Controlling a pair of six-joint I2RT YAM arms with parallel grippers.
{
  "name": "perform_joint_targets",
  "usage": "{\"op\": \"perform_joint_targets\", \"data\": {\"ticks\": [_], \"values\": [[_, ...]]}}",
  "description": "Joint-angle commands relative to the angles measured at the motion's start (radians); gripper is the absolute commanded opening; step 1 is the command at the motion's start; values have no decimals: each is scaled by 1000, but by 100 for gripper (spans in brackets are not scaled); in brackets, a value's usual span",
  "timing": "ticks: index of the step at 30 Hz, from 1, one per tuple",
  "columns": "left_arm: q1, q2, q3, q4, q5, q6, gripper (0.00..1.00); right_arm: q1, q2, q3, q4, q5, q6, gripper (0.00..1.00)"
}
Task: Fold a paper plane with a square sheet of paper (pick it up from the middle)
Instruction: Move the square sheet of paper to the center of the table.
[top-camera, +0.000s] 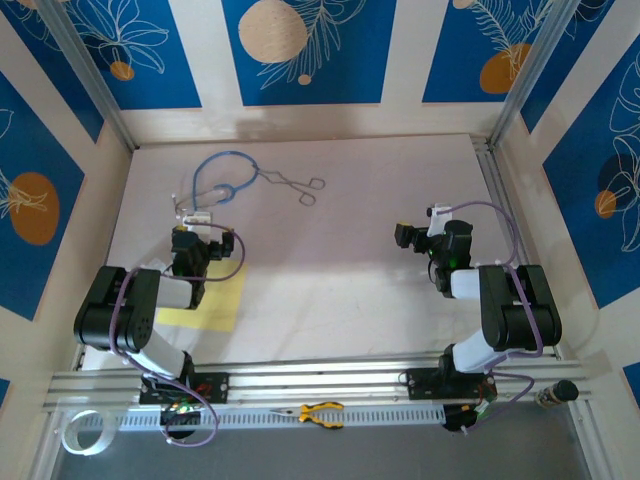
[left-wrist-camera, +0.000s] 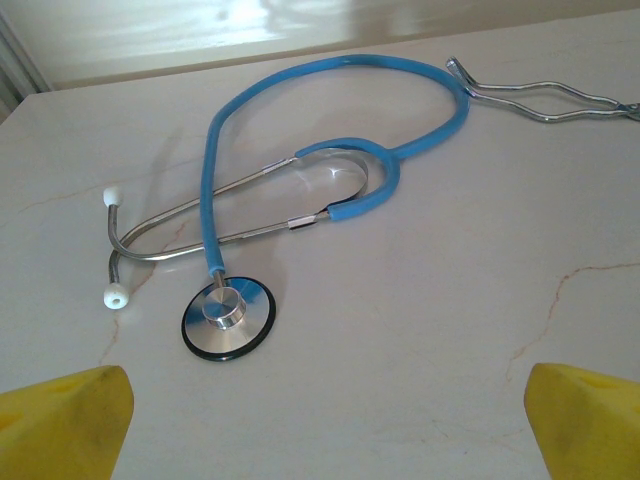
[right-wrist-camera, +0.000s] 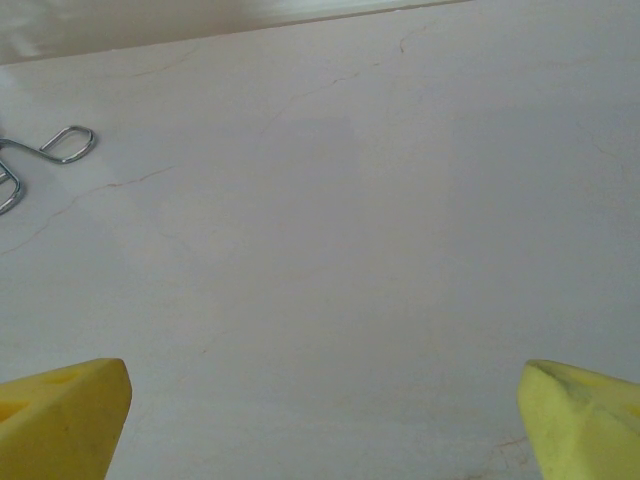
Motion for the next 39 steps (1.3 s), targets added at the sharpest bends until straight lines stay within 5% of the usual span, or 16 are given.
{"op": "perform_joint_targets", "data": {"ticks": [1, 21, 26, 30, 34, 39], "values": [[10, 1, 13, -3, 20, 8, 100, -7, 1, 19, 1, -18, -12, 99], [9, -2, 6, 13, 34, 12, 100, 1, -6, 13, 9, -19, -22, 99], [9, -48, -55, 93, 2, -2, 100, -20, -95, 102, -225, -57, 2, 99], [11, -192, -15, -137, 23, -12, 100, -53, -130, 162, -393, -179, 43, 91], [11, -329, 10, -293, -55, -63, 100, -32, -226, 230, -568, -116, 72, 96], [12, -473, 206, -873, -267, -250, 100, -75, -311, 277, -759, -230, 222, 100]]}}
